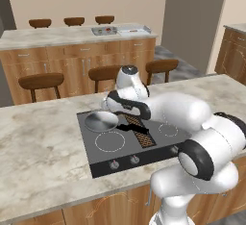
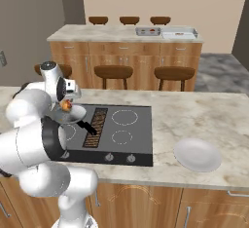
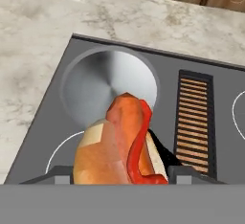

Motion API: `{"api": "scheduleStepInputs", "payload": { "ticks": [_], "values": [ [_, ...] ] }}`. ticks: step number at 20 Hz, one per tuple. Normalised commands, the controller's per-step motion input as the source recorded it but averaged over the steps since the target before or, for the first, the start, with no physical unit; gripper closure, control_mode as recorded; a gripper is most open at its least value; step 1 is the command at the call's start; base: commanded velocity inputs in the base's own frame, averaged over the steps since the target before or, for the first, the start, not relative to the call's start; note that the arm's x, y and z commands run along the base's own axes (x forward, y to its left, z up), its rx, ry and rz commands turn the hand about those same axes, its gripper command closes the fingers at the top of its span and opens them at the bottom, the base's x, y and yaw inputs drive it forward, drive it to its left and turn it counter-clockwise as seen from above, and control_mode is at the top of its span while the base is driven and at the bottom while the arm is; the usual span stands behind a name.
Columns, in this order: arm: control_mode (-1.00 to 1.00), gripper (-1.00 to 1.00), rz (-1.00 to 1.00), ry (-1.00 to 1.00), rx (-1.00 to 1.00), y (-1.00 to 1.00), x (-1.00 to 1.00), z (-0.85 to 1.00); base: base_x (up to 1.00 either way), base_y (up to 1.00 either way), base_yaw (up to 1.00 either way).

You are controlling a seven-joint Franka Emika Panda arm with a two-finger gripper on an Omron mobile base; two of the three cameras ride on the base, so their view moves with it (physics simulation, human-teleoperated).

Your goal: Place the cold items (kiwi and tomato) from the fridge in one tupperware on the dining counter. Place the warm items (hot dog and kebab skewer) in the stove area in another tupperware.

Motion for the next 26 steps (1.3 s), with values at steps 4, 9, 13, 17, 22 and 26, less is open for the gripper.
{"api": "scheduleStepInputs", "payload": {
  "ticks": [4,9,13,17,22,26],
  "values": [
    [-1.0,1.0,0.0,-0.13,0.0,-0.09,-0.76,0.39,0.0,0.0,0.0],
    [-1.0,1.0,0.0,-0.07,0.02,-0.19,-0.75,0.22,0.0,0.0,0.0],
    [1.0,1.0,0.0,-0.03,0.0,-0.05,-0.19,0.08,-0.57,-0.33,0.0],
    [1.0,1.0,0.0,0.0,0.0,0.0,0.0,0.0,-0.83,-0.69,0.0],
    [1.0,1.0,0.0,0.0,0.0,0.0,0.0,0.0,-0.45,-0.96,0.0],
    [1.0,1.0,0.0,0.0,0.0,0.0,0.0,0.0,-0.14,-1.0,0.0]
  ]
}}
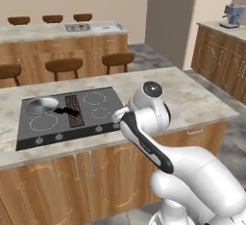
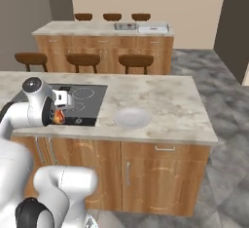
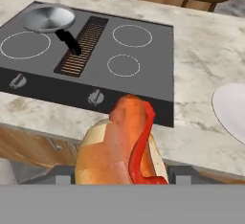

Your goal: Place the cold items (kiwi and tomato) from the fridge in one tupperware on the dining counter. Place the warm items (hot dog and kebab skewer) in the stove area in another tupperware.

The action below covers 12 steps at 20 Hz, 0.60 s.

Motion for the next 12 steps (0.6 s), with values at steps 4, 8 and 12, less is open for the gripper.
{"api": "scheduleStepInputs", "payload": {
  "ticks": [4,8,12],
  "values": [
    [1.0,1.0,0.0,0.0,0.0,0.0,0.0,0.0,-0.02,-1.0,0.0],
    [1.0,1.0,0.0,0.0,0.0,0.0,0.0,0.0,0.0,-1.0,0.0],
    [1.0,1.0,0.0,0.0,0.0,0.0,0.0,0.0,0.0,-1.0,0.0]
  ]
}}
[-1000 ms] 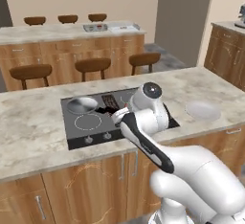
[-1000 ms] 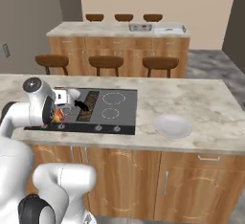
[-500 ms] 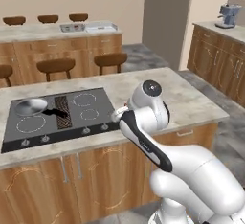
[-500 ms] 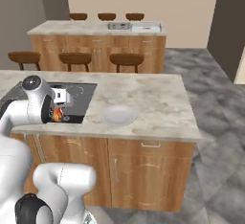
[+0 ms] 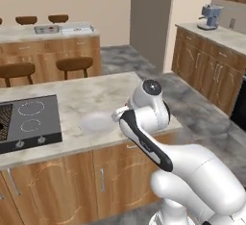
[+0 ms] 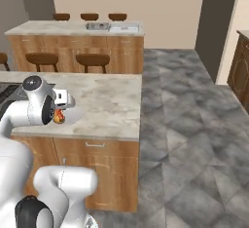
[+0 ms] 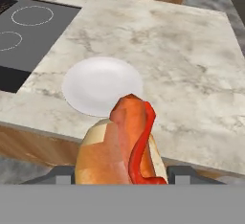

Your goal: Place the cold items (kiwi and tomato) from the fridge in one tupperware on the dining counter. Place the warm items (hot dog and kebab skewer) in the stove area in another tupperware.

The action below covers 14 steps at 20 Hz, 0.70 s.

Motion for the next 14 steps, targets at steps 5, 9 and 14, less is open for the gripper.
{"api": "scheduleStepInputs", "payload": {
  "ticks": [5,9,14],
  "values": [
    [1.0,1.0,0.0,0.0,0.0,0.0,0.0,0.0,0.0,-1.0,0.0],
    [1.0,1.0,0.0,0.0,0.0,0.0,0.0,0.0,0.04,-1.0,0.0],
    [1.0,1.0,0.0,0.0,0.0,0.0,0.0,0.0,0.36,-1.0,0.0]
  ]
}}
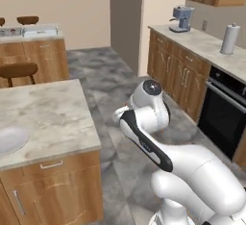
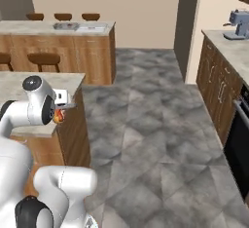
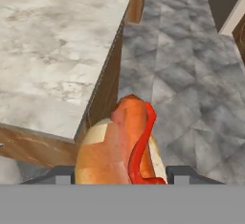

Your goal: Place the cold items (kiwi and tomato) from the fridge in one tupperware on the dining counter. Place the warm items (hot dog and kebab skewer) in the stove area in another tupperware.

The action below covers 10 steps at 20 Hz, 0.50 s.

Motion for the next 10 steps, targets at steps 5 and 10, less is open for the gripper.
{"api": "scheduleStepInputs", "payload": {
  "ticks": [5,10],
  "values": [
    [1.0,1.0,0.0,0.0,0.0,0.0,0.0,0.0,0.85,-0.81,0.0],
    [1.0,1.0,0.0,0.0,0.0,0.0,0.0,0.0,1.0,-0.53,0.03]
  ]
}}
